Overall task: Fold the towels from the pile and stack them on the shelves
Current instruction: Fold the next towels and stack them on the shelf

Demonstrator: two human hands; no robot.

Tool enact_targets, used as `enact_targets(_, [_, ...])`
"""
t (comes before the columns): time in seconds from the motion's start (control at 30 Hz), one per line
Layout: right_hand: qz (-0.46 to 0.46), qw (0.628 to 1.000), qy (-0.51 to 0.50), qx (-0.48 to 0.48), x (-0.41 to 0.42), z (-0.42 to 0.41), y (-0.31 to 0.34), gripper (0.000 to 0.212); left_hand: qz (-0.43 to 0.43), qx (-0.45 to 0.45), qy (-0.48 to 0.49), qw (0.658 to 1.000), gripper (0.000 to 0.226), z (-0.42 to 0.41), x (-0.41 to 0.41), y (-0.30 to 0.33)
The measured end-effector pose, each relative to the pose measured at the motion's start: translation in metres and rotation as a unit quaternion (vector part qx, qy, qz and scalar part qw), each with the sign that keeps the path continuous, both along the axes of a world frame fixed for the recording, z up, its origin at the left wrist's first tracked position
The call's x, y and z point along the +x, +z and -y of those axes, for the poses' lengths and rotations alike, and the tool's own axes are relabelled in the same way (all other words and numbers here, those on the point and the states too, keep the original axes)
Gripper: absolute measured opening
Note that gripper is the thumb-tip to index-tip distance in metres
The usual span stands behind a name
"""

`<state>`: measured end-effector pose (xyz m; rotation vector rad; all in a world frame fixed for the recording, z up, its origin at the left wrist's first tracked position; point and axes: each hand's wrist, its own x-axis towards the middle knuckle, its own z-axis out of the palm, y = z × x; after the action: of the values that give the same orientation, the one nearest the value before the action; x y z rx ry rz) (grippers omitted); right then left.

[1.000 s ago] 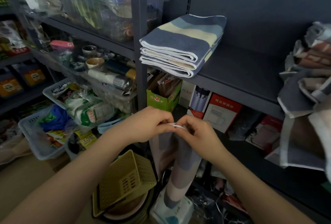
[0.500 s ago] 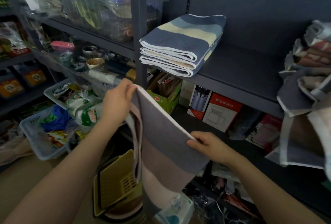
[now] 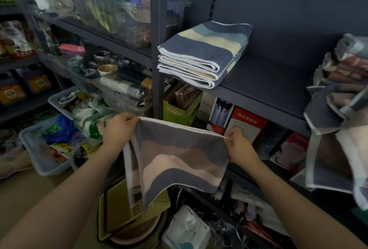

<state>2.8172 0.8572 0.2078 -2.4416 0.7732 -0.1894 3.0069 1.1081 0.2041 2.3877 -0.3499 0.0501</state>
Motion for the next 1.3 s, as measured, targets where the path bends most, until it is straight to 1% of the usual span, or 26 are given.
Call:
enact_targets(0.07, [0.020, 0.999, -0.006, 0.039, 0.001, -0.016, 0.009, 0.010, -0.043, -0.050, -0.009, 0.998, 0.027, 0.012, -0.009, 0.008])
enact_targets(0.1, [0.029, 0.997, 0.006, 0.067, 0.000, -0.024, 0.015, 0.008, -0.073, -0.085, -0.013, 0.994, 0.029, 0.018, -0.015, 0.012])
enact_targets(0.17, [0.055, 0.984, 0.044, 0.163, -0.002, -0.044, 0.028, 0.003, -0.137, -0.161, -0.024, 0.977, 0.032, 0.031, -0.026, 0.021])
enact_targets(0.2, [0.075, 0.971, 0.070, 0.214, -0.004, -0.053, 0.035, 0.008, -0.166, -0.190, -0.033, 0.967, 0.031, 0.037, -0.033, 0.027])
enact_targets(0.27, [0.121, 0.936, 0.114, 0.309, -0.006, -0.068, 0.048, 0.018, -0.185, -0.226, -0.065, 0.954, 0.032, 0.049, -0.048, 0.037])
enact_targets(0.3, [0.143, 0.921, 0.129, 0.338, -0.006, -0.074, 0.053, 0.021, -0.185, -0.234, -0.091, 0.950, 0.033, 0.053, -0.055, 0.041])
enact_targets(0.4, [0.196, 0.900, 0.169, 0.351, -0.007, -0.083, 0.064, 0.020, -0.190, -0.266, -0.196, 0.924, 0.028, 0.061, -0.078, 0.057])
enact_targets(0.47, [0.214, 0.899, 0.196, 0.327, -0.009, -0.083, 0.064, 0.026, -0.216, -0.298, -0.242, 0.898, 0.024, 0.062, -0.089, 0.064])
enact_targets(0.5, [0.219, 0.906, 0.203, 0.301, -0.009, -0.082, 0.064, 0.029, -0.222, -0.313, -0.246, 0.890, 0.023, 0.061, -0.093, 0.066])
enact_targets(0.57, [0.229, 0.918, 0.194, 0.259, -0.009, -0.080, 0.062, 0.028, -0.240, -0.334, -0.235, 0.881, 0.017, 0.060, -0.099, 0.066])
enact_targets(0.63, [0.252, 0.918, 0.167, 0.257, -0.009, -0.078, 0.060, 0.025, -0.277, -0.331, -0.231, 0.872, 0.011, 0.059, -0.103, 0.062])
enact_targets(0.67, [0.264, 0.917, 0.155, 0.256, -0.009, -0.077, 0.058, 0.024, -0.301, -0.342, -0.234, 0.859, 0.009, 0.058, -0.105, 0.060])
enact_targets(0.73, [0.279, 0.919, 0.132, 0.245, -0.011, -0.075, 0.055, 0.019, -0.348, -0.382, -0.245, 0.820, 0.011, 0.056, -0.107, 0.056])
enact_targets(0.77, [0.281, 0.920, 0.122, 0.244, -0.012, -0.075, 0.055, 0.017, -0.356, -0.393, -0.255, 0.809, 0.012, 0.055, -0.107, 0.055])
enact_targets(0.83, [0.275, 0.926, 0.109, 0.233, -0.012, -0.072, 0.054, 0.015, -0.339, -0.391, -0.269, 0.812, 0.015, 0.055, -0.106, 0.053])
enact_targets(0.87, [0.269, 0.935, 0.106, 0.206, -0.012, -0.071, 0.053, 0.016, -0.328, -0.389, -0.265, 0.819, 0.016, 0.056, -0.106, 0.052])
enact_targets(0.9, [0.265, 0.947, 0.102, 0.152, -0.011, -0.069, 0.050, 0.015, -0.319, -0.388, -0.253, 0.827, 0.017, 0.058, -0.105, 0.051])
enact_targets(0.93, [0.269, 0.956, 0.090, 0.069, -0.010, -0.067, 0.048, 0.011, -0.314, -0.389, -0.234, 0.834, 0.017, 0.060, -0.104, 0.050])
enact_targets(0.97, [0.280, 0.956, 0.078, -0.026, -0.010, -0.066, 0.046, 0.006, -0.311, -0.390, -0.212, 0.840, 0.016, 0.062, -0.103, 0.049])
enact_targets(1.0, [0.289, 0.948, 0.074, -0.111, -0.010, -0.064, 0.044, 0.007, -0.305, -0.390, -0.193, 0.847, 0.015, 0.063, -0.101, 0.049])
enact_targets(1.03, [0.297, 0.937, 0.092, -0.158, -0.010, -0.062, 0.042, 0.010, -0.294, -0.387, -0.182, 0.855, 0.013, 0.064, -0.100, 0.050])
enact_targets(1.07, [0.301, 0.930, 0.125, -0.169, -0.011, -0.062, 0.042, 0.009, -0.280, -0.383, -0.180, 0.862, 0.012, 0.064, -0.098, 0.051])
enact_targets(1.13, [0.295, 0.924, 0.204, -0.134, -0.011, -0.066, 0.047, 0.009, -0.260, -0.381, -0.189, 0.867, 0.011, 0.063, -0.098, 0.053])
enact_targets(1.17, [0.288, 0.922, 0.229, -0.122, -0.011, -0.069, 0.048, 0.013, -0.262, -0.380, -0.197, 0.865, 0.011, 0.063, -0.100, 0.054])
enact_targets(1.23, [0.277, 0.919, 0.234, -0.153, -0.009, -0.072, 0.046, 0.022, -0.277, -0.378, -0.210, 0.858, 0.011, 0.061, -0.104, 0.055])
enact_targets(1.3, [0.270, 0.917, 0.226, -0.187, -0.007, -0.074, 0.044, 0.026, -0.291, -0.383, -0.213, 0.851, 0.014, 0.058, -0.108, 0.056])
